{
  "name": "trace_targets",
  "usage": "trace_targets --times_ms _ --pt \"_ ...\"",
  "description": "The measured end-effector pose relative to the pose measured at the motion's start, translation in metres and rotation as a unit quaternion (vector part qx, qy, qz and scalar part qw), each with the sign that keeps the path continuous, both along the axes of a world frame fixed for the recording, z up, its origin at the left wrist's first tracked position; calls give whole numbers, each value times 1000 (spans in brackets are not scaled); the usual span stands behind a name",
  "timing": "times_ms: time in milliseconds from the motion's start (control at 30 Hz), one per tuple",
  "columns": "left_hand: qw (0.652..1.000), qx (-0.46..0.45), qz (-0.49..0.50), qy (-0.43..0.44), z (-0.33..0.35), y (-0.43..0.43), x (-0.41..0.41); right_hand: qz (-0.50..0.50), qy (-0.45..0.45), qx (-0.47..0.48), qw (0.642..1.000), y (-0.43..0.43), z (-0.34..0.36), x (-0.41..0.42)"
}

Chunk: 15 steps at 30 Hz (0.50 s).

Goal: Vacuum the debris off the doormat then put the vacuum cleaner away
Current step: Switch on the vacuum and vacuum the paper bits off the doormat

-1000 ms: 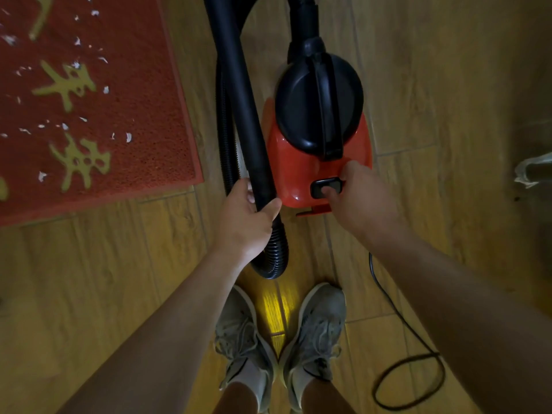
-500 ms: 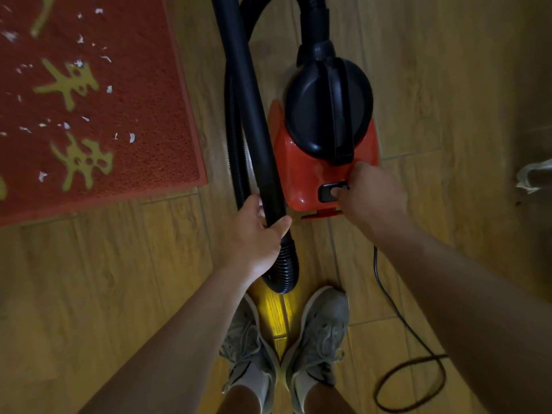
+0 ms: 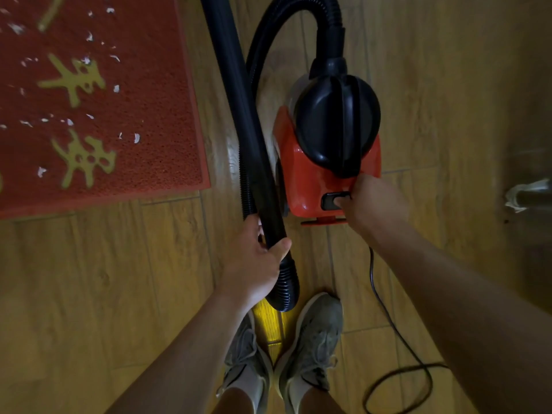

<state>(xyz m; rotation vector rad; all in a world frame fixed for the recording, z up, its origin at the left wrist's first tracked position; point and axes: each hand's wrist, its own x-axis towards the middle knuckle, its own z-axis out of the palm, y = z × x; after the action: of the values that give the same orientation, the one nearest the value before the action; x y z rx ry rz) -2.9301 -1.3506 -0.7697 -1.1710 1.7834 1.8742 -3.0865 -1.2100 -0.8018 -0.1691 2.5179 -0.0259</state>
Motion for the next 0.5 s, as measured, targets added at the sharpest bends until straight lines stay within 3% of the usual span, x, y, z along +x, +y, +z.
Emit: trace_targets --times_ms 500 --pt "1000 0 10 21 34 7 -1 -29 22 -134 990 -17 80 18"
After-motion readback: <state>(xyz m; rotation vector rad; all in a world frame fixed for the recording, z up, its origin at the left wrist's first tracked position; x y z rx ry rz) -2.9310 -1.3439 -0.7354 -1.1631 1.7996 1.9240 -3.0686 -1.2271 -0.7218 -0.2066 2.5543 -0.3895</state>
